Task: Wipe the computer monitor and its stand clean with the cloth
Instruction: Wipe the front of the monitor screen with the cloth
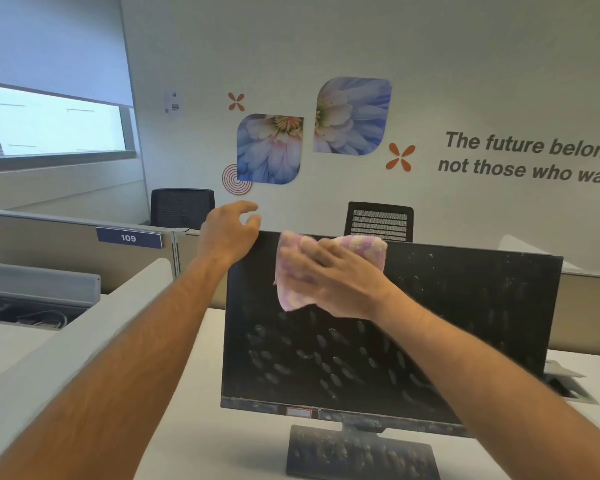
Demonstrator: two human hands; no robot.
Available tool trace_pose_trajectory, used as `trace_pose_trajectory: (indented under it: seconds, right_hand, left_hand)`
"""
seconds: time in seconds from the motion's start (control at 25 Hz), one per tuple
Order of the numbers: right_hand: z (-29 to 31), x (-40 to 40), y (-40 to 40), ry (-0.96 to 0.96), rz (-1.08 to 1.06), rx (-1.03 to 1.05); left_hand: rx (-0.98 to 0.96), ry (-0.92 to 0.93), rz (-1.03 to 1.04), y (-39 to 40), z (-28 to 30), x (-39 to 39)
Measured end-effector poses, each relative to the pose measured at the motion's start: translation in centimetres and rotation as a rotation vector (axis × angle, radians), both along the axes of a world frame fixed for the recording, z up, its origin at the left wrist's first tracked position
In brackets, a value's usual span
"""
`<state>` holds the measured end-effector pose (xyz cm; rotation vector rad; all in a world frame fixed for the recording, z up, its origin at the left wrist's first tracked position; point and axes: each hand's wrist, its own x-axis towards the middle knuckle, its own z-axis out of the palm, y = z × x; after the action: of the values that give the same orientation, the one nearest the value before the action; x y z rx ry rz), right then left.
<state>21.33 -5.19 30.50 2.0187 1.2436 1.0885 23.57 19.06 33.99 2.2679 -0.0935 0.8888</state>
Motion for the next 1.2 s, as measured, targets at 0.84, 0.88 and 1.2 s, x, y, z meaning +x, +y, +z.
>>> trace_pose_trajectory:
  seconds: [0.84, 0.88, 1.2]
  right_hand:
    - [0.1, -1.3, -4.8, 0.03, -0.146, 0.122]
    - [-0.7, -1.5, -4.7, 0.031, -0.093, -0.037]
    - [-1.3, -1.5, -5.5, 0.02, -0.061, -0.073]
  left_hand:
    - [0.618, 0.355, -0.221, -6.1, 1.9, -2.0]
    - [0.611, 0.362, -0.221, -6.0, 1.8, -2.0]
    - [0.622, 0.316, -0.179, -6.1, 1.2, -1.5]
